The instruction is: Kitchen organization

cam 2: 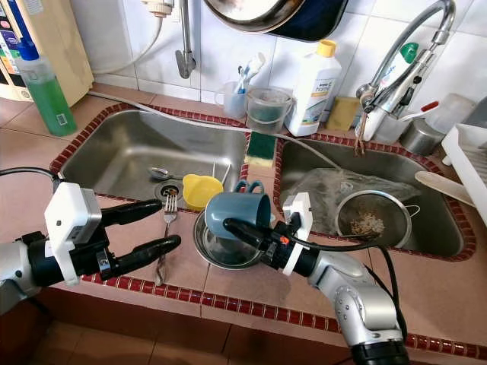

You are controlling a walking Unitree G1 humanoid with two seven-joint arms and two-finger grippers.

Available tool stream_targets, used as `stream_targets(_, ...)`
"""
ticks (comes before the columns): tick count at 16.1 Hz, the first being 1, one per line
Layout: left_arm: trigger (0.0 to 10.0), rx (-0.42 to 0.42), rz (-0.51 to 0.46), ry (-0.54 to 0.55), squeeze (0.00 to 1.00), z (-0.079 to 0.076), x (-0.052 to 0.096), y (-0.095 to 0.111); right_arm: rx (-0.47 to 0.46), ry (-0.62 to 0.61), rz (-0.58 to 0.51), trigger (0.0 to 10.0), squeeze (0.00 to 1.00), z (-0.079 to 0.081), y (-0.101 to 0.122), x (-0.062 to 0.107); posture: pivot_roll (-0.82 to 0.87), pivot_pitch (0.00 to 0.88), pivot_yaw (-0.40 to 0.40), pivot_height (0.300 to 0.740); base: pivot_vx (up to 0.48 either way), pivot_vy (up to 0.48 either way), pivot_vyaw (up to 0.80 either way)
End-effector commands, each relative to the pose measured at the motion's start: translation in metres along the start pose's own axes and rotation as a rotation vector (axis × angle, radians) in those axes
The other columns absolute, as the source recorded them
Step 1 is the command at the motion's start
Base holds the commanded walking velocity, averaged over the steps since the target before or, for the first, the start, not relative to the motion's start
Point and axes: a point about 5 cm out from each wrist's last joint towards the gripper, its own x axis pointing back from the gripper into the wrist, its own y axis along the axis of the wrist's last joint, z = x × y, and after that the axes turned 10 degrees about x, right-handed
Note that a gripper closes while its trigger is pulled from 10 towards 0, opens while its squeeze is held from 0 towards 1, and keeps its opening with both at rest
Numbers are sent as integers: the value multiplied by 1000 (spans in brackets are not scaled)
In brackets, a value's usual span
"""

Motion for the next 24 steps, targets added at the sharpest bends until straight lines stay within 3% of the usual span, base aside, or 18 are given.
stream_targets(1,10000,-16,-7,-6,0,0,-1,3,21,-2,-33,0,0,-1,12,0,16,67,-89,732,0,0,0)
stream_targets(6,10000,-15,-46,6,0,4,-4,7,44,12,-121,0,0,-2,40,-2,11,57,-98,732,0,0,0)
stream_targets(10,10000,13,-150,77,0,20,-7,17,74,0,-237,0,0,-8,74,-2,5,42,-101,732,0,0,0)
stream_targets(13,10000,-14,-177,306,0,50,-12,19,125,-95,-261,10000,0,-16,83,-5,3,37,-101,732,0,0,0)
stream_targets(18,10000,13,-235,654,0,88,-18,9,237,-415,-290,10000,0,-38,93,-7,-1,24,-94,732,0,0,0)
stream_targets(21,10000,36,-271,692,0,95,-25,7,286,-571,-265,10000,0,-47,89,-4,-3,24,-89,732,0,0,0)
stream_targets(22,10000,31,-243,739,0,99,-29,0,338,-681,-212,10000,0,-54,81,-1,-3,25,-85,732,0,0,0)
stream_targets(24,10000,59,-203,763,0,103,-38,-15,353,-797,-149,10000,0,-62,68,3,-4,24,-81,732,0,0,0)
